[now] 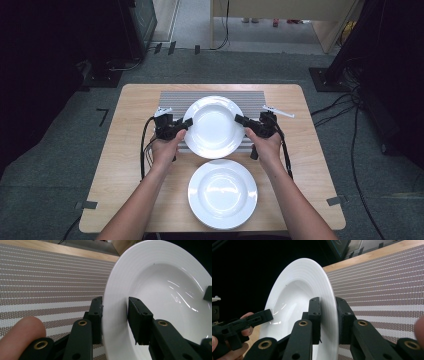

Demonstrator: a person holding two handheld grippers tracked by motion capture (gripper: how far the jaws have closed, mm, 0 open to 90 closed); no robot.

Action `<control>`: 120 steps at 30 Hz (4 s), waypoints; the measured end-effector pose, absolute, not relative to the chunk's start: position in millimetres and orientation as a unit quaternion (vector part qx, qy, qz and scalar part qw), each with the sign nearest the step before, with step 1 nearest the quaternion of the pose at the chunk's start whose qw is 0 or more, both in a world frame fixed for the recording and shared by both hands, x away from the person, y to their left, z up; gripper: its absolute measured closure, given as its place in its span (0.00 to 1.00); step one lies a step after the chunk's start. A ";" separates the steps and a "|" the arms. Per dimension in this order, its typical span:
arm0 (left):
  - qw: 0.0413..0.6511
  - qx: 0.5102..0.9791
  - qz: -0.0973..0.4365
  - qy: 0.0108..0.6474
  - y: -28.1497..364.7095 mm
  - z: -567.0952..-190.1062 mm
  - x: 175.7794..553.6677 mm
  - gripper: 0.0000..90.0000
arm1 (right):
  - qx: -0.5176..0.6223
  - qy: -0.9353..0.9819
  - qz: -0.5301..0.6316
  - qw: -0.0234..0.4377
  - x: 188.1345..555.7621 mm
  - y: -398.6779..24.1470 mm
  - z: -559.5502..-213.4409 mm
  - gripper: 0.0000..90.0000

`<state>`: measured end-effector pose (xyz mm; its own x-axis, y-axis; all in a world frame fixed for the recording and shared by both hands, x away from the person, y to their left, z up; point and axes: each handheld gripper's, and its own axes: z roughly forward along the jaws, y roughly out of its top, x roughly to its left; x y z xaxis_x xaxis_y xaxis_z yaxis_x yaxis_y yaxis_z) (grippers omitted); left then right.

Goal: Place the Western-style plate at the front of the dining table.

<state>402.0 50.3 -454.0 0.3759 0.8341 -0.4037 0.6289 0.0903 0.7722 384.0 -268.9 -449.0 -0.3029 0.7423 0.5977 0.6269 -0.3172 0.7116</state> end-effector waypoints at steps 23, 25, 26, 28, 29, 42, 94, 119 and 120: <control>0.423 0.674 0.084 0.599 39.7 -489.2 478.6 0.72 | 0.643 0.546 0.536 0.028 461.5 -266.2 -495.1 0.86; 0.419 0.676 0.083 0.600 39.5 -490.3 480.6 0.72 | 0.650 0.536 0.537 0.028 464.7 -265.3 -501.6 0.85; 0.415 0.678 0.081 0.601 39.5 -491.5 482.7 0.72 | 0.650 0.536 0.537 0.028 464.7 -265.3 -501.6 0.85; 0.411 0.675 0.072 0.608 40.5 -493.2 487.4 0.72 | 0.659 0.525 0.538 0.024 467.3 -264.3 -506.6 0.85; 0.408 0.676 0.071 0.609 40.3 -492.9 489.2 0.73 | 0.664 0.517 0.540 0.022 469.2 -264.0 -509.2 0.85; 0.403 0.671 0.071 0.618 37.7 -488.7 513.0 0.73 | 0.686 0.504 0.523 0.041 487.7 -257.5 -519.2 0.81; 0.464 0.690 0.127 0.541 108.3 -454.6 376.6 0.13 | 0.550 0.673 0.468 0.157 357.1 -320.4 -476.5 0.34; 0.447 0.715 0.177 0.508 129.7 -458.8 287.5 0.13 | 0.537 0.681 0.470 0.164 274.3 -365.2 -472.0 0.32; 0.444 0.716 0.180 0.508 131.8 -460.2 283.7 0.13 | 0.539 0.679 0.470 0.164 271.2 -367.8 -472.3 0.32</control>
<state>283.7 131.8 -460.2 0.4201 0.8867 -0.1929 0.5676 -0.0909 0.8183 271.2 -367.8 -472.3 -0.3654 0.8865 0.2839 0.5776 -0.0232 0.8160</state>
